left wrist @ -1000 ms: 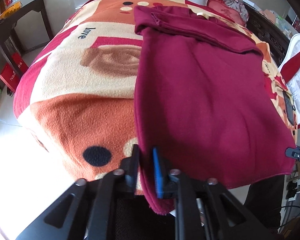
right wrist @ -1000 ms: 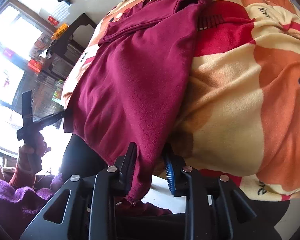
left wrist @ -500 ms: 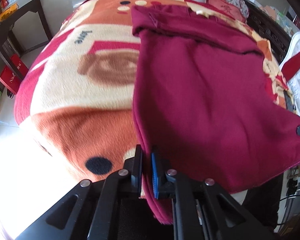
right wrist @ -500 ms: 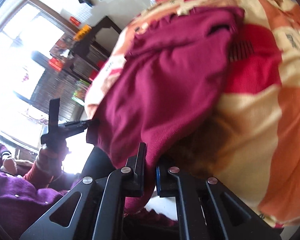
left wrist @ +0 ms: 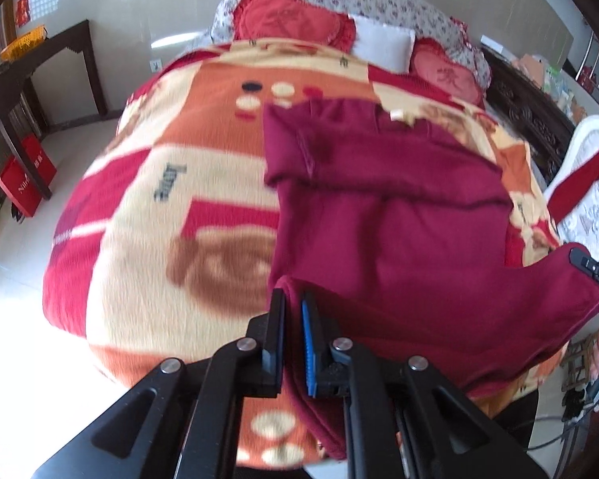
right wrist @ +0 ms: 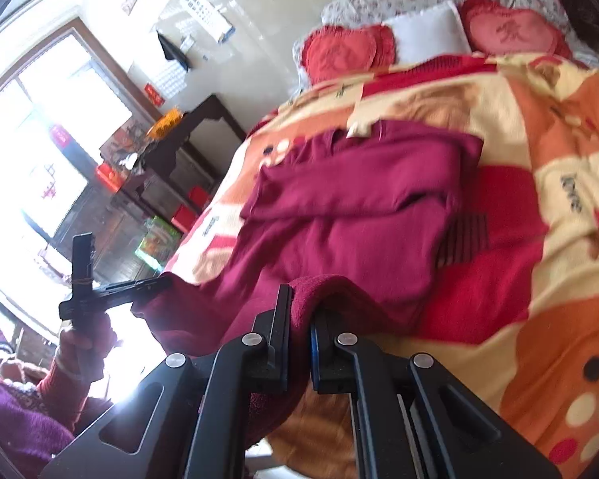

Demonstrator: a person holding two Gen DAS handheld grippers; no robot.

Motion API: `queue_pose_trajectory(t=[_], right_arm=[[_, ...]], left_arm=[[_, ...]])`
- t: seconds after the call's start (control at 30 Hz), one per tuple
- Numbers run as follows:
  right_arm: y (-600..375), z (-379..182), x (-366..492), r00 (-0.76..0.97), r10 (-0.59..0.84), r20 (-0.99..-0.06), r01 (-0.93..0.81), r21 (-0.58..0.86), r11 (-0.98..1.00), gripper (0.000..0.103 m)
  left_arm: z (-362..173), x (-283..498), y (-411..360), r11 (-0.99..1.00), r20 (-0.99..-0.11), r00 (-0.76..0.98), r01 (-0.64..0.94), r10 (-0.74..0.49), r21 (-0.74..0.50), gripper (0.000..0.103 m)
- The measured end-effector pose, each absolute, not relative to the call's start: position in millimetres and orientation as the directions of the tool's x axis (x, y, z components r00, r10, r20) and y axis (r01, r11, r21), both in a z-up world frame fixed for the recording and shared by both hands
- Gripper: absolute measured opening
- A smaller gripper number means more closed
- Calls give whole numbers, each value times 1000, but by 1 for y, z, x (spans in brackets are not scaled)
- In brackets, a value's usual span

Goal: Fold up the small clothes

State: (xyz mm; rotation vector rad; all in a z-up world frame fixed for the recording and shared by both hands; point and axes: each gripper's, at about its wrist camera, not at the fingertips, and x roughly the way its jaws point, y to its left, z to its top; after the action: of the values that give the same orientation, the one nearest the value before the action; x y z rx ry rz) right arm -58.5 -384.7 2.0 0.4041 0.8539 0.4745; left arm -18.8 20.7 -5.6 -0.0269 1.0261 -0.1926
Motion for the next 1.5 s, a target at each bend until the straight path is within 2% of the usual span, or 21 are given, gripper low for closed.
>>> queue_pose_trajectory(t=[0.2,0.33,0.57,0.73,0.83,0.9,0.97,1.0,1.03,1.07,1.2,1.27,1.4,1.5], right_arm=[[-404,9,-9,644,478,-598,-139,523,841,0],[-411,5,35,652,446,-613,-99,514,852,0],[-422,-16,106,647,409,-643,-22,520,854,0],[-434,-46,156,604,414,-682,59,556,829,0],[-446,-65,174,573,450,-685,119,612,782,0],[-457,-67,173,592,484,-644,121,665,737,0],[-463,-58,165,614,496,-614,93,680,727,0],[-465,-53,160,629,479,-612,88,669,738,6],[-469,-47,153,651,451,-611,92,653,752,12],[-475,-41,146,675,429,-600,97,649,755,14],[-478,-19,115,700,433,-568,40,636,770,14],[-459,-15,97,670,428,-607,-22,559,829,13],[-419,-29,87,570,415,-709,-121,427,896,12],[-381,-43,105,515,364,-776,-203,302,931,11]], left_arm=[[13,41,11,985,-816,552,116,-172,-129,8],[16,93,-2,991,-805,577,95,-134,-96,8],[-21,170,-19,996,-836,542,67,-86,-59,8],[-45,214,-18,995,-851,516,43,-101,-93,9],[-52,233,-16,994,-852,513,26,-105,-107,15],[-44,239,-10,993,-839,533,19,-111,-120,26],[-33,239,-2,990,-823,555,15,-124,-139,47],[-28,238,1,990,-813,569,15,-126,-142,51],[-20,234,3,991,-800,588,21,-120,-133,52],[-16,230,3,993,-796,595,32,-110,-113,52],[-6,205,0,994,-789,607,96,-97,-49,55],[-8,186,0,991,-790,603,129,-110,-40,59],[-30,165,-8,984,-821,559,174,-119,-24,59],[-53,172,-28,982,-856,510,187,-82,18,59]])
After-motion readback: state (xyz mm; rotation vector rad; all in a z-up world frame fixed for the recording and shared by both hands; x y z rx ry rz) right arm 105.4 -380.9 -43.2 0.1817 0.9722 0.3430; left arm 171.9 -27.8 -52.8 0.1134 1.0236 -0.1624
